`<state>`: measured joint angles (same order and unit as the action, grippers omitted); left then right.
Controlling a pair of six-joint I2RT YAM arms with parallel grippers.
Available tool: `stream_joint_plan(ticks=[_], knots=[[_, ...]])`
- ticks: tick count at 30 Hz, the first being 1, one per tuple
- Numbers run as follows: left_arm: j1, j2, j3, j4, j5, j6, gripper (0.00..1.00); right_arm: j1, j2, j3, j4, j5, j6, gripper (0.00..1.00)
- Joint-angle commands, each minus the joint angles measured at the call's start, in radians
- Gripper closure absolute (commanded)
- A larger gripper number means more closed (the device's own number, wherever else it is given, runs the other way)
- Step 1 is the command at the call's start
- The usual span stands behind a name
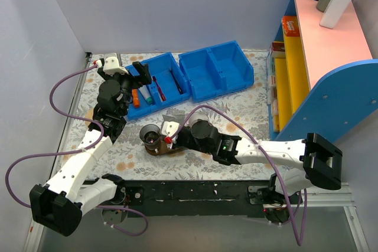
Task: Prepare toiletry sets of a toothbrush and toothpaste on the tray
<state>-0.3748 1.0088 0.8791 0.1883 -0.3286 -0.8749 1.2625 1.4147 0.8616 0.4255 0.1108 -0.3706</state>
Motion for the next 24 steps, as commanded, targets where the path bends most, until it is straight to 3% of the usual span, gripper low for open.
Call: stream_joint_plan(ticks=[1, 15, 24], knots=[[0.002, -0.015, 0.001, 0.011, 0.003, 0.014, 0.02, -0.005, -0.014, -0.019, 0.081, -0.008, -0.004, 0.99], [0.002, -0.015, 0.000, 0.011, 0.010, 0.013, 0.02, -0.006, -0.023, -0.045, 0.075, 0.012, -0.004, 0.97], [0.002, -0.015, 0.000, 0.011, 0.014, 0.011, 0.02, -0.005, -0.037, -0.049, 0.052, 0.013, 0.006, 0.71]])
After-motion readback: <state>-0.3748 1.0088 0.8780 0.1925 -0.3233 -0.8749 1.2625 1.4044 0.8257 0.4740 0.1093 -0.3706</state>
